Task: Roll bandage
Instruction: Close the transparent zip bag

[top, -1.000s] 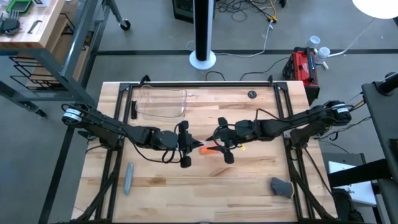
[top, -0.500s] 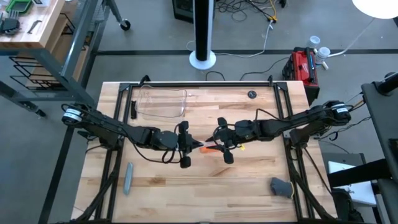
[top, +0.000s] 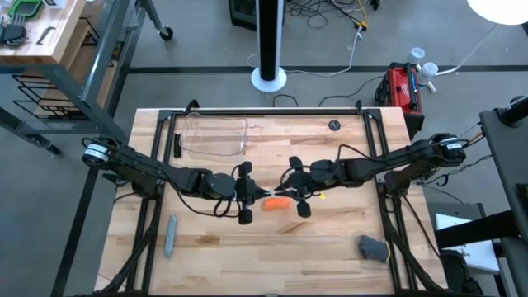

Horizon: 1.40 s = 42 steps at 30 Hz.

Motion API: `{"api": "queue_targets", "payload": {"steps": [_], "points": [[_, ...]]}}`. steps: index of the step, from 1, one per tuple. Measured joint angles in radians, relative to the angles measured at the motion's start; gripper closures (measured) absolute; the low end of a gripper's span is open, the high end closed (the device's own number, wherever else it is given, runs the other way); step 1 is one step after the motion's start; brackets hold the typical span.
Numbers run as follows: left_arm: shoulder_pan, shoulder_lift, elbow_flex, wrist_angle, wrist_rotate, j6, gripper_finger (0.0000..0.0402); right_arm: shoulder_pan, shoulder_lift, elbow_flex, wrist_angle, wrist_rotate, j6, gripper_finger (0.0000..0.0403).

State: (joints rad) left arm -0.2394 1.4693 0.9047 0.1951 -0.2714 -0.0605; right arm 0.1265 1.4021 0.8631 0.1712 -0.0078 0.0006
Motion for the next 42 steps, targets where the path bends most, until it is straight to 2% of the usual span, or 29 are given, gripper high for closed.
{"api": "queue_targets", "payload": {"steps": [5, 10, 20, 26, 37, 42], "points": [[-0.001, 0.0, 0.0, 0.0, 0.001, 0.0, 0.0401, 0.0, -0.001, 0.0, -0.011, 0.0, -0.001, 0.0333], [-0.002, 0.0, 0.0, -0.014, 0.002, 0.0, 0.0401, 0.0, -0.007, 0.0, -0.016, -0.046, -0.031, 0.0394], [-0.029, -0.015, 0.0, -0.028, 0.002, 0.021, 0.0401, -0.007, -0.036, -0.002, -0.094, -0.045, -0.018, 0.0345], [-0.031, -0.019, 0.0, -0.03, 0.002, 0.022, 0.0401, -0.007, -0.037, -0.002, -0.108, -0.045, -0.046, 0.0395], [-0.039, -0.021, 0.0, -0.039, 0.002, 0.018, 0.0401, -0.007, -0.06, -0.002, -0.161, -0.043, -0.043, 0.0353], [-0.04, -0.029, 0.0, -0.034, 0.002, 0.018, 0.0401, -0.007, -0.067, -0.002, -0.159, -0.02, -0.047, 0.0377]]}}
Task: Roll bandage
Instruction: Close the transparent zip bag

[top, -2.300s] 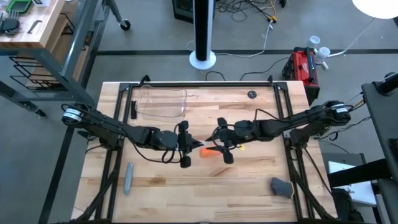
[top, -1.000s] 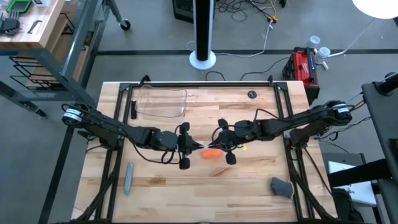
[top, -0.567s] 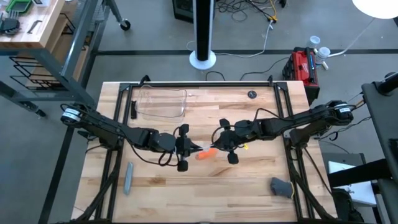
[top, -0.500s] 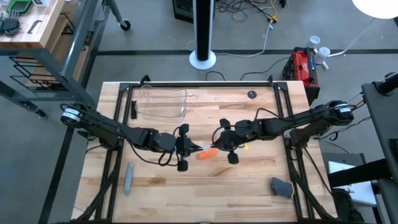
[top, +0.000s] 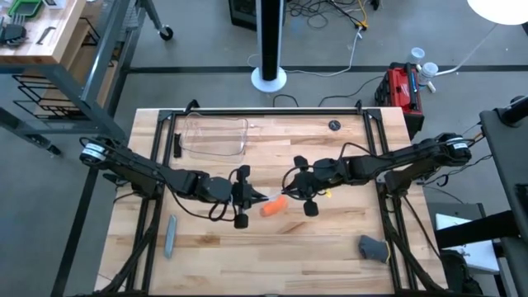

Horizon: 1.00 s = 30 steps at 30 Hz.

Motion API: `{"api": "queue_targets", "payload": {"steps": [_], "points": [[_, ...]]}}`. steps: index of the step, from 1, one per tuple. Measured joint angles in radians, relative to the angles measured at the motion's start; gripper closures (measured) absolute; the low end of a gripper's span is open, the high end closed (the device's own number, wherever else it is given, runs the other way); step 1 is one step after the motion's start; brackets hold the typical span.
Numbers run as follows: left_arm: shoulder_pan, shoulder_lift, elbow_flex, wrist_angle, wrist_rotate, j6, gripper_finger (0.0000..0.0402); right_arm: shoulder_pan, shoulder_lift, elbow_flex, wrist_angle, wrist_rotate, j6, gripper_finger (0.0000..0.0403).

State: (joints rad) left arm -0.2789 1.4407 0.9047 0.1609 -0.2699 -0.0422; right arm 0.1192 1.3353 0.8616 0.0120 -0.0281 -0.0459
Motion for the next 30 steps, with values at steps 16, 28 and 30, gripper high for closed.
{"api": "queue_targets", "payload": {"steps": [16, 28, 30], "points": [[-0.008, -0.005, 0.0, -0.012, -0.008, 0.0, 0.0401, -0.008, -0.017, 0.0, -0.072, 0.002, 0.01, 0.0365], [-0.011, -0.008, 0.0, -0.04, -0.011, -0.023, 0.0401, -0.015, -0.044, 0.0, -0.136, 0.005, 0.008, 0.0353], [-0.012, -0.01, 0.0, -0.039, -0.011, -0.023, 0.0401, -0.02, -0.044, 0.0, -0.142, 0.004, 0.007, 0.0352]]}}
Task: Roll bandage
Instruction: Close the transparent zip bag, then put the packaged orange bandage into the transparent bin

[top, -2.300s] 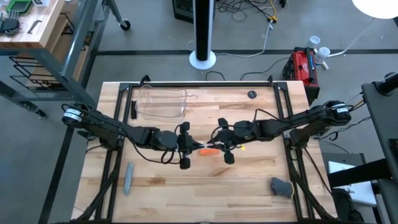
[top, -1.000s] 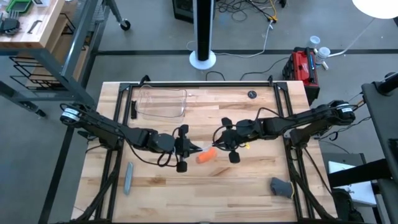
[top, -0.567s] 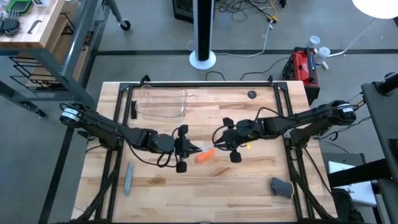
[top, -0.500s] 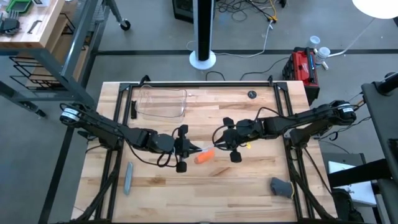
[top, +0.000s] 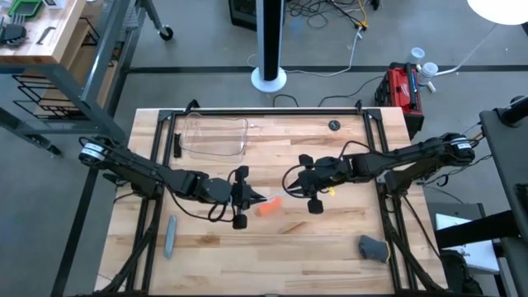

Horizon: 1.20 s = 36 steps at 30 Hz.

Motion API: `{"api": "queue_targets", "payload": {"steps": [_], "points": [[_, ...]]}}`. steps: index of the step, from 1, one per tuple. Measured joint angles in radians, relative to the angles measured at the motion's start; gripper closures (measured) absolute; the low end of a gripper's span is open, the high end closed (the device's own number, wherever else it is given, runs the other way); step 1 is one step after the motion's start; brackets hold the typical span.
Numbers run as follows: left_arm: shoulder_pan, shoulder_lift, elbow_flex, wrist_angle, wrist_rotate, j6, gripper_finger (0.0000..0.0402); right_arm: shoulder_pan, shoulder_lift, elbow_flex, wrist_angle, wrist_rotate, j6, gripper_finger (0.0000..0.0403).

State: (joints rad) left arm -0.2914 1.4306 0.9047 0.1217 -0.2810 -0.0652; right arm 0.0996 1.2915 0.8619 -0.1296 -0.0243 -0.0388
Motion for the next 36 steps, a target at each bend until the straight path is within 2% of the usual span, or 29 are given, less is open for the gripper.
{"api": "queue_targets", "payload": {"steps": [7, 17, 23, 25, 29, 31, 36], "points": [[-0.003, -0.008, 0.0, 0.002, 0.0, 0.0, 0.0401, -0.002, 0.0, 0.0, -0.023, 0.003, -0.024, 0.0396], [-0.003, -0.009, 0.0, 0.022, 0.0, 0.02, 0.0401, -0.002, 0.0, 0.0, -0.047, 0.024, 0.001, 0.0328], [-0.013, -0.012, 0.0, 0.044, 0.003, 0.03, 0.0401, -0.002, 0.0, -0.001, -0.051, 0.034, -0.015, 0.0306], [-0.019, -0.012, 0.0, 0.043, 0.003, 0.03, 0.0401, -0.001, 0.0, -0.001, -0.052, 0.09, -0.024, 0.0304], [-0.031, -0.015, 0.0, 0.044, 0.003, 0.072, 0.0401, -0.002, -0.015, -0.001, -0.128, 0.355, -0.025, 0.0309], [-0.034, -0.018, 0.0, 0.053, 0.0, 0.096, 0.0402, -0.005, -0.023, -0.01, -0.181, 0.45, -0.026, 0.0314], [-0.036, -0.025, 0.0, 0.07, -0.045, 0.109, 0.0401, -0.025, -0.063, -0.04, -0.195, 0.466, -0.007, 0.033]]}}
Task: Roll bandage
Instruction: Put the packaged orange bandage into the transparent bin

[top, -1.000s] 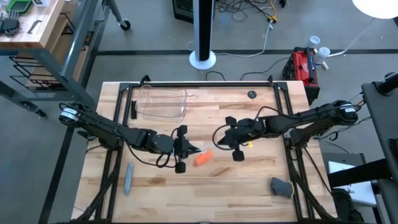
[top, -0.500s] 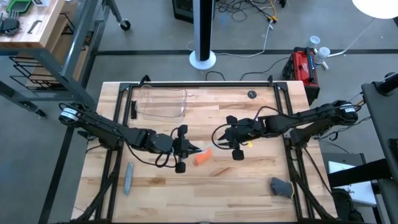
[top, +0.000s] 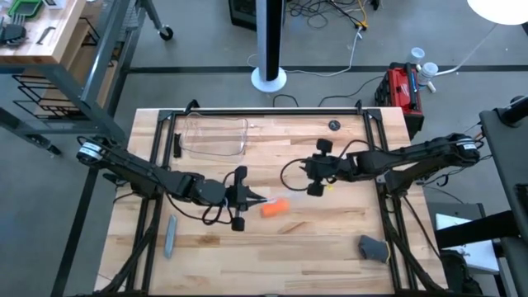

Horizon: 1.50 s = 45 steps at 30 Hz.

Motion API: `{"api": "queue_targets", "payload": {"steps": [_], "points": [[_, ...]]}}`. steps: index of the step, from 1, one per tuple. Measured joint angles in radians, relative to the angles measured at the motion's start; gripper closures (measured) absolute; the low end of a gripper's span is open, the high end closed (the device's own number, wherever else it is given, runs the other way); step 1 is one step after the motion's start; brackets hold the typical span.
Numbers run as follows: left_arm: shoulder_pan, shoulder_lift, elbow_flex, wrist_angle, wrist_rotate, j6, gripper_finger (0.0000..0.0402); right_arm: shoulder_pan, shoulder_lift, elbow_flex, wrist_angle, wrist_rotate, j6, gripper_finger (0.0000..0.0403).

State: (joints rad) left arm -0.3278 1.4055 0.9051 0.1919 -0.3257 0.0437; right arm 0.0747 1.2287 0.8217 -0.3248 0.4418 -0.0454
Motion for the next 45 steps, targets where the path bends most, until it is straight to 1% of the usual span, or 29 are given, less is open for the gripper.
{"api": "queue_targets", "payload": {"steps": [3, 6, 9, 12, 16, 19, 21, 24, 30, 34, 35, 41, 45], "points": [[-0.012, 0.0, 0.0, 0.024, -0.041, 0.014, 0.0401, -0.005, -0.048, -0.035, 0.026, -0.021, 0.008, 0.034], [-0.038, 0.0, 0.0, 0.06, -0.089, 0.07, 0.0402, -0.003, -0.145, -0.078, 0.114, -0.046, -0.001, 0.0349], [-0.071, 0.0, 0.0, 0.078, -0.181, 0.136, 0.0401, -0.005, -0.275, -0.148, 0.192, -0.138, -0.006, 0.0356], [-0.093, 0.0, 0.0, 0.126, -0.275, 0.203, 0.0402, -0.005, -0.38, -0.211, 0.273, -0.207, -0.008, 0.0359], [-0.095, 0.0, 0.0, 0.213, -0.287, 0.265, 0.0402, -0.006, -0.449, -0.272, 0.335, -0.274, -0.008, 0.0354], [-0.095, 0.0, 0.0, 0.253, -0.287, 0.302, 0.0402, -0.006, -0.454, -0.287, 0.395, -0.341, -0.008, 0.034], [-0.095, 0.0, 0.0, 0.271, -0.286, 0.314, 0.0402, -0.005, -0.447, -0.288, 0.426, -0.362, -0.008, 0.0328], [-0.095, 0.0, 0.0, 0.304, -0.286, 0.322, 0.0402, -0.006, -0.418, -0.288, 0.464, -0.364, -0.007, 0.0306], [-0.095, 0.0, 0.0, 0.312, -0.286, 0.325, 0.0402, -0.006, -0.35, -0.29, 0.546, -0.385, 0.019, 0.0261], [-0.095, 0.0, 0.0, 0.31, -0.287, 0.324, 0.0401, -0.006, -0.326, -0.276, 0.542, -0.504, 0.027, 0.0238], [-0.095, 0.0, 0.0, 0.31, -0.287, 0.324, 0.0402, -0.005, -0.324, -0.267, 0.547, -0.52, 0.031, 0.0234], [-0.095, 0.0, 0.0, 0.31, -0.293, 0.313, 0.0402, -0.003, -0.362, -0.25, 0.507, -0.528, 0.065, 0.0218], [-0.095, 0.0, 0.0, 0.31, -0.295, 0.309, 0.0402, -0.004, -0.409, -0.25, 0.451, -0.496, 0.061, 0.0213]]}}
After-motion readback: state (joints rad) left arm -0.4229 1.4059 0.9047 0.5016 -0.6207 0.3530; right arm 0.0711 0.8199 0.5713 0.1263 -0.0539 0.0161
